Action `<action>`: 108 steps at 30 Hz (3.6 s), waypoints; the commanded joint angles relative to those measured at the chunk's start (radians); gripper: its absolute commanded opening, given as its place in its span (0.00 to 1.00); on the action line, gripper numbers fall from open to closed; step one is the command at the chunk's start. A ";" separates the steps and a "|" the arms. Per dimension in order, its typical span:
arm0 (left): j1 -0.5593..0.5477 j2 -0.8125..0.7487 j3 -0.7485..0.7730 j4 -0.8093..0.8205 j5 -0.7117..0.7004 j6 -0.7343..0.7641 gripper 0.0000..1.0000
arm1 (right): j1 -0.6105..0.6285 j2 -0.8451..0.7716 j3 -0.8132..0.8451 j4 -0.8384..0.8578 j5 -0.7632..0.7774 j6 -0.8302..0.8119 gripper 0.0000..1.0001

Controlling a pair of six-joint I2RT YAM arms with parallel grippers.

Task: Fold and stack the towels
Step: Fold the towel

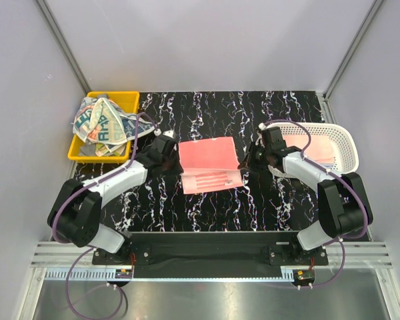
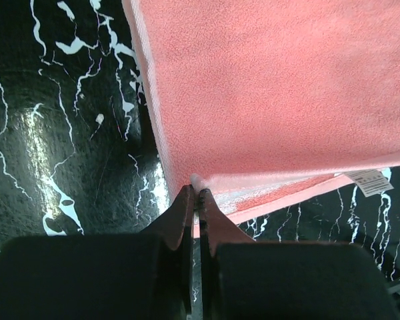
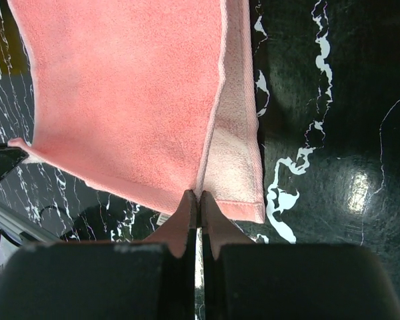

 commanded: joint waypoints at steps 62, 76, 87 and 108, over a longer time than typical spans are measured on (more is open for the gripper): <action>-0.064 -0.115 -0.020 0.032 0.045 -0.027 0.32 | 0.048 -0.146 -0.083 0.006 0.105 -0.010 0.43; -0.090 0.104 -0.213 0.240 0.082 -0.167 0.28 | 0.146 0.072 -0.188 0.166 0.172 0.034 0.33; -0.089 -0.117 -0.239 -0.108 -0.071 -0.145 0.27 | 0.366 -0.082 -0.374 0.140 0.243 0.232 0.28; 0.190 0.236 0.368 -0.193 0.035 0.082 0.33 | 0.179 0.160 0.195 -0.075 0.365 0.010 0.45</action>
